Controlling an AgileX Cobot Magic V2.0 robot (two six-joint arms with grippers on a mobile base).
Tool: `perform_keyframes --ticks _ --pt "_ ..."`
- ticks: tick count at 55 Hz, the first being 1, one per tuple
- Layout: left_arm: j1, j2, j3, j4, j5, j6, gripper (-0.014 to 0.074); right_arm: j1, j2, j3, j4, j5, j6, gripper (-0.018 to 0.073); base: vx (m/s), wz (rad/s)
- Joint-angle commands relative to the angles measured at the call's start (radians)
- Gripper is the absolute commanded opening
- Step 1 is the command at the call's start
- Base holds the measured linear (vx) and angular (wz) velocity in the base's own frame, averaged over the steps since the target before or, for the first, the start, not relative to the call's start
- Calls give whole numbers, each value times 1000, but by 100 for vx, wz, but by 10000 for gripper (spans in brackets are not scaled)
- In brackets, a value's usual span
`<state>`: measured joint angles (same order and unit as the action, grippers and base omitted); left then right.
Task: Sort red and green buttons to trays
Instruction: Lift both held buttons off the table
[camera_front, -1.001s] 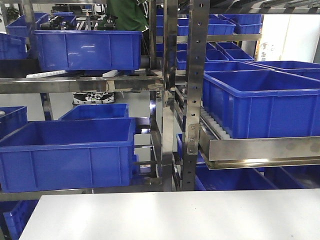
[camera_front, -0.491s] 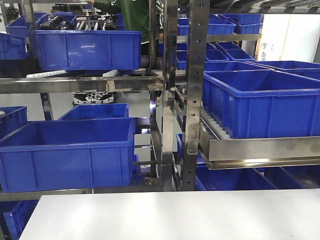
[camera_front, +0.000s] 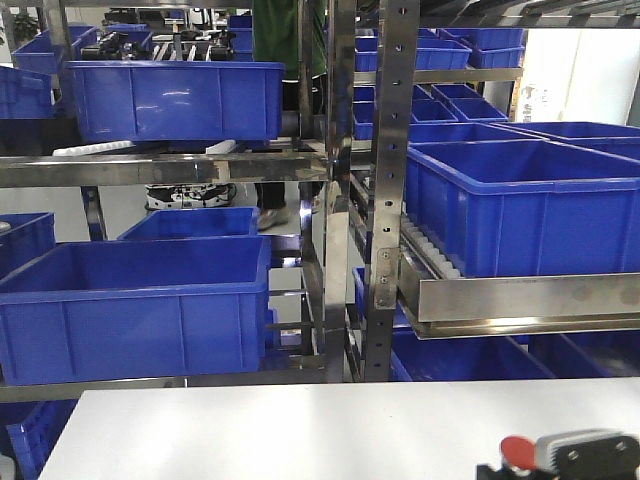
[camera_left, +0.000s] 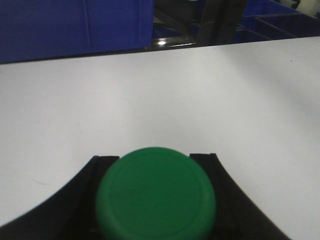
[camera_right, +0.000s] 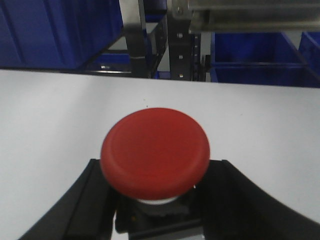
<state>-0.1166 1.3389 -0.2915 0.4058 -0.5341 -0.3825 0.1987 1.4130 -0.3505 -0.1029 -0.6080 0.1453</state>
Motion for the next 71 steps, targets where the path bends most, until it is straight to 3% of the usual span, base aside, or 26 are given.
perform_keyframes --ticks 1,10,15,19,27,40,71 --pt "-3 -180 -40 72 69 -81 0 -2 -218 -35 -39 176 17 -5 0 0" --pt "-4 -473 -44 213 333 -251 0 -2 -533 -59 -52 522 17 -5 0 0" --pt "-4 -642 -44 220 476 -303 0 -2 -692 -57 -19 652 17 -5 0 0" --pt "-4 -751 -44 214 549 -303 0 -2 -787 -57 -16 713 10 -5 0 0" --pt "-4 -911 -44 189 652 -303 0 -2 -863 -57 -29 708 5 -5 0 0" --pt "-4 -997 -44 189 733 -293 0 -2 -868 -57 -20 708 5 -5 0 0" --pt "-4 -994 -44 189 734 -293 0 -2 -868 -57 -20 709 5 -5 0 0"
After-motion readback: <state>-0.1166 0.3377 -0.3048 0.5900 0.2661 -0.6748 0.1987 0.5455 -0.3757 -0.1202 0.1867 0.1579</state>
